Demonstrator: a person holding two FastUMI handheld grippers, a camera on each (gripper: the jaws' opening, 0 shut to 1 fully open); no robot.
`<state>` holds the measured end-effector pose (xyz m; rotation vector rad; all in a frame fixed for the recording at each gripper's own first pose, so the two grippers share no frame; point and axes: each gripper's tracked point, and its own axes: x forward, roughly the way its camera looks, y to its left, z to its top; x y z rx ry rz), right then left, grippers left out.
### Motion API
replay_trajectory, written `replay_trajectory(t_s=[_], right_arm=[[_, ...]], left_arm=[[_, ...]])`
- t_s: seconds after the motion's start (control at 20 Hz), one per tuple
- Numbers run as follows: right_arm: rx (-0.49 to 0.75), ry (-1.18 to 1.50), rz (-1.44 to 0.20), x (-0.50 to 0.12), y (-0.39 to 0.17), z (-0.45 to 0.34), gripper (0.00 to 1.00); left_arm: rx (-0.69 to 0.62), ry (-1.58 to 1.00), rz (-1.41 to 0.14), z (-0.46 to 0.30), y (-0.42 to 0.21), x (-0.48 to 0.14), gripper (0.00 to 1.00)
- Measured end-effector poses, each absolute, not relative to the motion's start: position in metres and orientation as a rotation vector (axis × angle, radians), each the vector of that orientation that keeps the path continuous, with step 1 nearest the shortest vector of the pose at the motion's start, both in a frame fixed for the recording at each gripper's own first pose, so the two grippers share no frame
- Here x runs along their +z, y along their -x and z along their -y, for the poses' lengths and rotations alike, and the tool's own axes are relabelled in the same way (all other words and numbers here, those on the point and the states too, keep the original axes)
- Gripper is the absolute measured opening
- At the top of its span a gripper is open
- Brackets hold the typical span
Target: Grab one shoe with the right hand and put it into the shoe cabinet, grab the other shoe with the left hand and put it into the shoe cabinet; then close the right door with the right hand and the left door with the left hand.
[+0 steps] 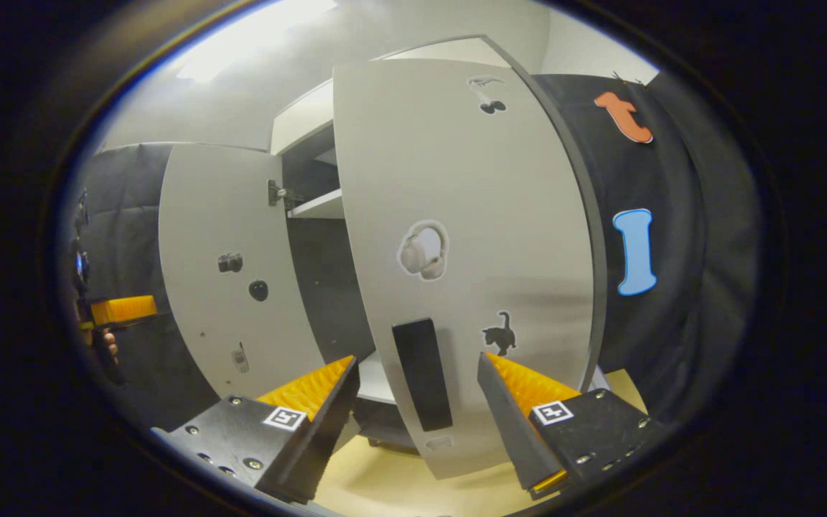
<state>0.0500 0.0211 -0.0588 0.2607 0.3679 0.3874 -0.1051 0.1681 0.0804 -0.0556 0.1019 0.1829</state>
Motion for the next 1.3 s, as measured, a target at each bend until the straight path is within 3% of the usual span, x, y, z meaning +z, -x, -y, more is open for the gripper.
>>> replay_trajectory(t_s=[0.05,0.1,0.2,0.3,0.35,0.5,0.75,1.3], right_arm=[[0.381,-0.259,-0.367,-0.058,-0.05,-0.018,1.0],[0.374,-0.257,-0.366,-0.059,-0.05,-0.016,0.98],[0.354,-0.253,-0.366,-0.059,-0.048,-0.008,0.98],[0.334,-0.257,-0.367,-0.061,-0.047,-0.001,0.98],[0.326,-0.261,-0.368,-0.062,-0.047,0.002,0.98],[0.307,-0.274,-0.371,-0.064,-0.046,0.009,0.98],[0.31,-0.286,-0.366,-0.063,-0.047,0.007,0.98],[0.325,-0.278,-0.37,-0.066,-0.042,0.0,0.98]], left_arm=[[0.202,0.047,-0.108,-0.177,0.102,0.077,0.91],[0.215,0.041,-0.114,-0.183,0.1,0.074,0.95],[0.231,0.035,-0.13,-0.19,0.095,0.069,0.91],[0.228,0.035,-0.147,-0.191,0.09,0.062,0.96],[0.231,0.035,-0.156,-0.193,0.089,0.059,0.92],[0.234,0.024,-0.17,-0.194,0.086,0.055,0.91],[0.23,-0.004,-0.186,-0.191,0.085,0.056,0.95],[0.079,0.044,-0.197,-0.142,0.07,0.051,0.93]])
